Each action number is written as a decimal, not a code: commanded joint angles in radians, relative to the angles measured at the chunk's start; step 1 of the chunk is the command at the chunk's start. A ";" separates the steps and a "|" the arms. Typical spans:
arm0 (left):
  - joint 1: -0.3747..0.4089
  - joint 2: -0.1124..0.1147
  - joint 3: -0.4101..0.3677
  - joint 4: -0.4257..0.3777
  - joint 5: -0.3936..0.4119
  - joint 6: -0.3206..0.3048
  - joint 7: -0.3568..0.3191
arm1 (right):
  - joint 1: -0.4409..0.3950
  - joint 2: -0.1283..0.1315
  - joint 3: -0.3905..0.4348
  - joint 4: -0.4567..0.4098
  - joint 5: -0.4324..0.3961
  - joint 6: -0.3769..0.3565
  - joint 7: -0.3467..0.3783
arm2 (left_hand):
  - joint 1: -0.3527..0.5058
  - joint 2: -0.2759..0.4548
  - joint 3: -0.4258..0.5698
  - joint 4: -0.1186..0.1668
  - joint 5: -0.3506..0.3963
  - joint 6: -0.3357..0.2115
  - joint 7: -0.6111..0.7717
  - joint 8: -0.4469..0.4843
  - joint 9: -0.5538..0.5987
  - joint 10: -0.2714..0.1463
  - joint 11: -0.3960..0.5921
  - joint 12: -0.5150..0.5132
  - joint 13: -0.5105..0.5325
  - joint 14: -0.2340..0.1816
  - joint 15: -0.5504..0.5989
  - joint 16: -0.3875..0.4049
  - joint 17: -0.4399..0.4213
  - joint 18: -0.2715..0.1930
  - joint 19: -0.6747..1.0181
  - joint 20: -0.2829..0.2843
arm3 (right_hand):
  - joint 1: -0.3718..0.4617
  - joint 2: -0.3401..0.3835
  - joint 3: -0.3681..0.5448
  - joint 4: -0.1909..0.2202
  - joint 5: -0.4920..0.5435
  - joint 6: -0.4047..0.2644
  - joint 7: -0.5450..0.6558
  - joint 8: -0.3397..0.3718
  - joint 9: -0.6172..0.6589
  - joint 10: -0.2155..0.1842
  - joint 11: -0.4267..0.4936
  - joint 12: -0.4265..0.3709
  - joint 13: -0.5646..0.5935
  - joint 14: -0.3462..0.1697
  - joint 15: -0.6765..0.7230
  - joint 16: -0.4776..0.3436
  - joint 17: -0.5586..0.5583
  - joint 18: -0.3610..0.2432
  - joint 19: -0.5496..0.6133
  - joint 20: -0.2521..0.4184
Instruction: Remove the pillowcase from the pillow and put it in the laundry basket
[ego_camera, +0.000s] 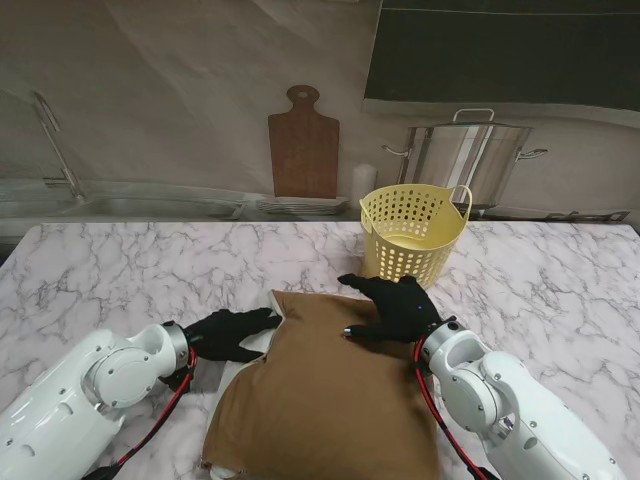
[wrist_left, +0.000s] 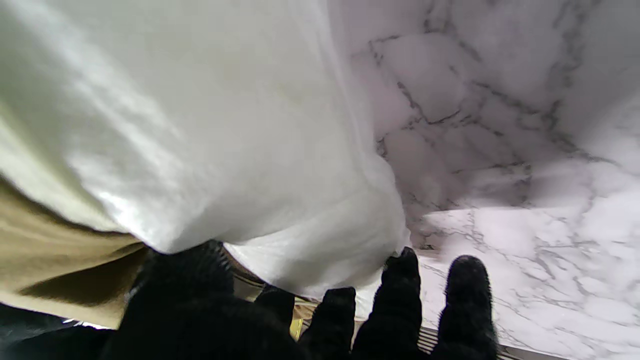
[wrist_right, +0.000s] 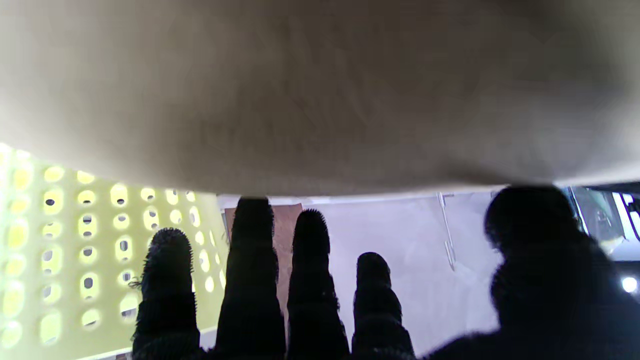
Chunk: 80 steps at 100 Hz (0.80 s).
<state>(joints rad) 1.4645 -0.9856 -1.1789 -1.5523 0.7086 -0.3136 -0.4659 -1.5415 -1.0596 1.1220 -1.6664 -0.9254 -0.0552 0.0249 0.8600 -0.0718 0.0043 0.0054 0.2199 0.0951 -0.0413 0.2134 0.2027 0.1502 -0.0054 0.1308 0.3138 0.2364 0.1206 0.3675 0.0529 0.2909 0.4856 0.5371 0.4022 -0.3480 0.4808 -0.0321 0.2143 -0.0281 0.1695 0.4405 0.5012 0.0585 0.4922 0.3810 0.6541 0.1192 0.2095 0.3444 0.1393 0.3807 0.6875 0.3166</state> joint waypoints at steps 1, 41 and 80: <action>0.017 0.004 0.013 0.009 0.008 -0.008 -0.034 | 0.004 -0.001 -0.014 0.035 -0.018 0.009 0.006 | -0.007 -0.126 -0.027 -0.019 0.011 -0.033 0.037 0.002 -0.022 -0.045 0.005 0.006 -0.009 -0.022 0.005 -0.011 0.001 -0.006 -0.120 0.015 | 0.079 -0.046 -0.004 -0.013 0.030 -0.069 0.016 0.032 0.061 -0.039 0.082 0.068 0.056 -0.036 0.051 0.050 0.004 0.037 0.015 0.015; 0.007 0.007 0.030 0.009 0.019 -0.001 -0.051 | -0.043 0.002 0.024 0.085 -0.071 0.028 -0.050 | -0.015 -0.124 -0.027 -0.019 0.010 -0.033 0.037 0.002 -0.022 -0.045 0.005 0.007 -0.010 -0.023 0.004 -0.012 0.006 -0.007 -0.140 0.027 | 0.350 -0.116 0.360 -0.107 0.564 -0.282 0.767 -0.059 0.539 -0.131 0.386 0.490 0.319 -0.127 0.284 0.200 0.077 0.056 0.114 -0.057; 0.005 0.013 0.032 0.006 0.015 0.003 -0.083 | -0.160 0.005 0.153 0.042 -0.128 0.053 -0.057 | -0.020 -0.120 -0.028 -0.019 0.008 -0.034 0.037 0.003 -0.026 -0.047 0.004 0.006 -0.017 -0.023 0.001 -0.014 0.004 -0.005 -0.160 0.034 | 0.407 -0.098 0.432 -0.110 0.627 -0.262 0.772 0.157 0.545 -0.061 0.470 0.579 0.364 -0.096 0.465 0.302 0.249 -0.039 0.299 0.063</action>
<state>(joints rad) 1.4563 -0.9833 -1.1543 -1.5665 0.7172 -0.3148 -0.5138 -1.6733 -1.0757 1.2559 -1.6545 -1.0368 -0.0290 -0.0381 0.8279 -0.0718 0.0050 0.0054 0.2031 0.0270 -0.0647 0.2028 0.1889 0.0905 -0.0191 0.1288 0.3186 0.2354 0.1324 0.3632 0.0543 0.2887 0.4856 0.5526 0.5931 -0.4627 0.7032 -0.2148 0.7317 -0.3095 0.7958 0.5152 0.9870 -0.0476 0.8421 0.9245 0.9378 -0.0342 0.5358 0.5725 0.3772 0.3720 0.9625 0.3614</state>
